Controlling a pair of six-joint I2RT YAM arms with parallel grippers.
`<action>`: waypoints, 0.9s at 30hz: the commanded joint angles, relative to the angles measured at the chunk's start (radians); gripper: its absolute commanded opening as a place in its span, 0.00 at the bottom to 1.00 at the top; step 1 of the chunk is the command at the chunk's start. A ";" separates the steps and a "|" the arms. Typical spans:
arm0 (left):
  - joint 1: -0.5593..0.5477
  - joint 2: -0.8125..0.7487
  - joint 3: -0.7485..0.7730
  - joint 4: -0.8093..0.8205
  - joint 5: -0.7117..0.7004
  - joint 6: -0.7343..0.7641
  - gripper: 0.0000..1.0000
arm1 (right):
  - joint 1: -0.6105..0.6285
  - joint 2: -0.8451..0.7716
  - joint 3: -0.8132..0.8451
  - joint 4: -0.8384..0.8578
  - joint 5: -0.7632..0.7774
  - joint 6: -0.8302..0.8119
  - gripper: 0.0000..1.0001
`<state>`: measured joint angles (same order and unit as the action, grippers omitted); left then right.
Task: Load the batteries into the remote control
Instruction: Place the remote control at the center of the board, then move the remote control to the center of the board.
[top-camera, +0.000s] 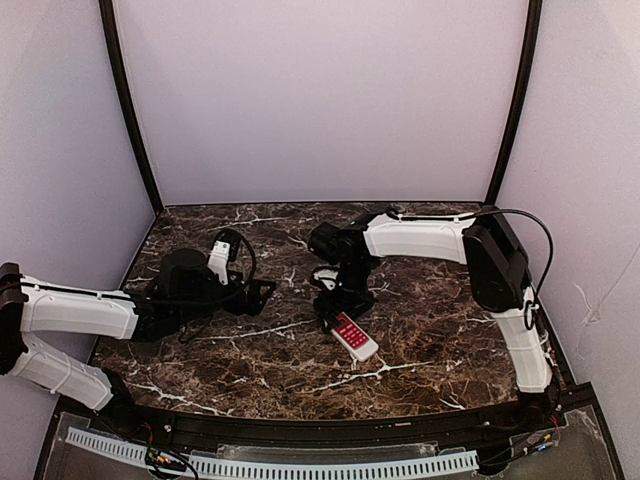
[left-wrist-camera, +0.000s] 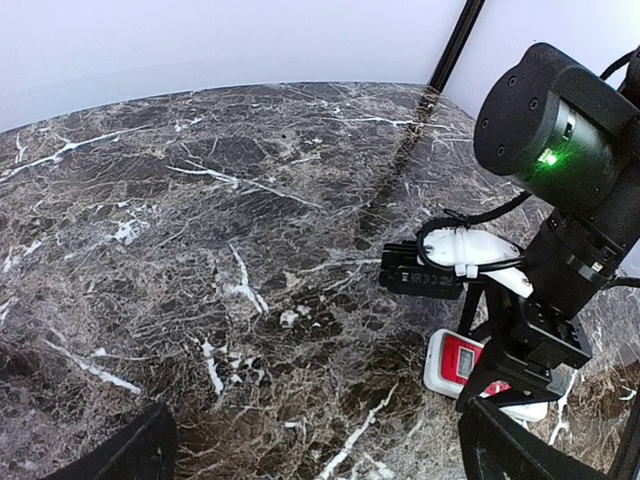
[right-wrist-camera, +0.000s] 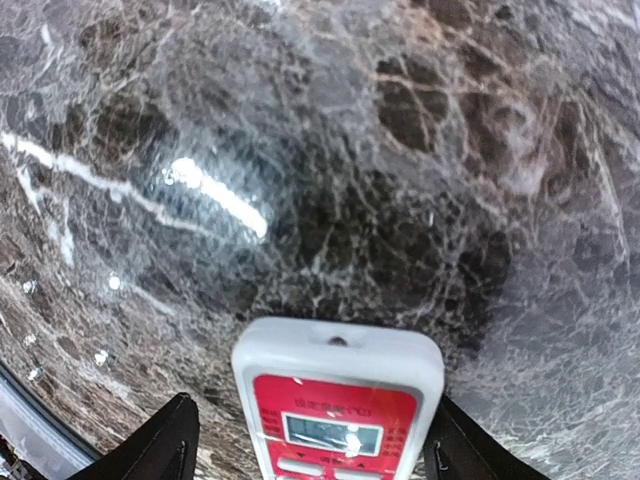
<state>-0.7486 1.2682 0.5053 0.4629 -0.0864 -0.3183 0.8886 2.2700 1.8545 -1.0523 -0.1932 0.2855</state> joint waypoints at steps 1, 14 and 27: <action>0.006 -0.005 0.014 -0.030 0.034 -0.003 0.99 | -0.033 -0.150 -0.134 0.150 -0.037 -0.001 0.75; 0.002 0.005 0.099 -0.193 0.001 0.025 0.99 | -0.153 -0.457 -0.595 0.332 0.073 -0.061 0.77; 0.003 0.038 0.215 -0.326 -0.033 0.013 0.99 | -0.119 -0.420 -0.698 0.386 0.179 -0.097 0.78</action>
<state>-0.7486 1.3018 0.6758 0.2066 -0.0914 -0.3096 0.7414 1.8229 1.1755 -0.7086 -0.0452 0.2115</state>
